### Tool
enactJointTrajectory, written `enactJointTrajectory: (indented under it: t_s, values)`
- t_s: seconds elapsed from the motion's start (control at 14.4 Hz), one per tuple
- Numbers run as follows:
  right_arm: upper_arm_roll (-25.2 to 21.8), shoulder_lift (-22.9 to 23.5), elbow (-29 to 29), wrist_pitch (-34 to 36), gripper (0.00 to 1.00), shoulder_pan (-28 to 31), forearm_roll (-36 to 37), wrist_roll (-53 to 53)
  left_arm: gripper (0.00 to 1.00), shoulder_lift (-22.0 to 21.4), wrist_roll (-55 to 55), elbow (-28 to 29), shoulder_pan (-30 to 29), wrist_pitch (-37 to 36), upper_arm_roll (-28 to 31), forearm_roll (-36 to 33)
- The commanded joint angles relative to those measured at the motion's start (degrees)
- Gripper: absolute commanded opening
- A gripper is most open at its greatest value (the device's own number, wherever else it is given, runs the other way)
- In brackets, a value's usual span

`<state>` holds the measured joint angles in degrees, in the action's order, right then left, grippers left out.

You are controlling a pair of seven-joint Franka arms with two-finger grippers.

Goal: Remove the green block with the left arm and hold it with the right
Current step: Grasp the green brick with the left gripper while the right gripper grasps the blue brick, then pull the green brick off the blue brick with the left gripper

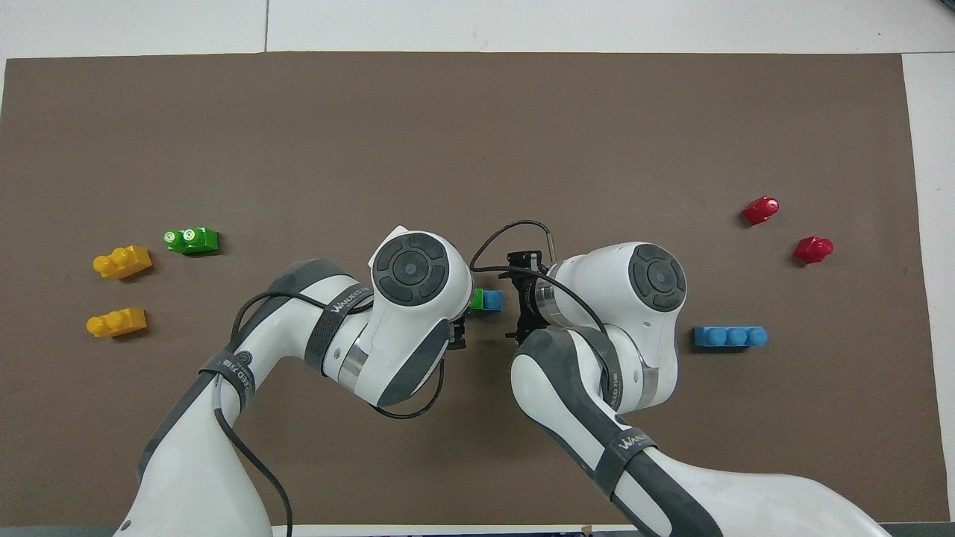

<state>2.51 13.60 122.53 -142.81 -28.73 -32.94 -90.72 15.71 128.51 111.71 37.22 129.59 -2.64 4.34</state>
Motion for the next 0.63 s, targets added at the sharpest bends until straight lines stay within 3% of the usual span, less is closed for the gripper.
enactJointTrajectory:
  t_s: [0.0,0.49,0.56]
  values:
    - [-0.1,1.4,0.4,-3.3,1.0,-1.6,-3.6,2.2,1.0,-0.2,1.5,2.0,1.1,2.9,0.6,0.2]
    - [-0.1,3.0,0.4,-6.0,0.98,-2.7,-4.1,2.1,1.0,-0.2,1.9,3.0,1.7,4.0,0.7,0.2]
    - [-0.1,3.0,0.5,-6.3,0.89,-3.0,-4.1,2.1,1.0,-0.2,2.2,3.0,1.7,4.0,0.7,0.2]
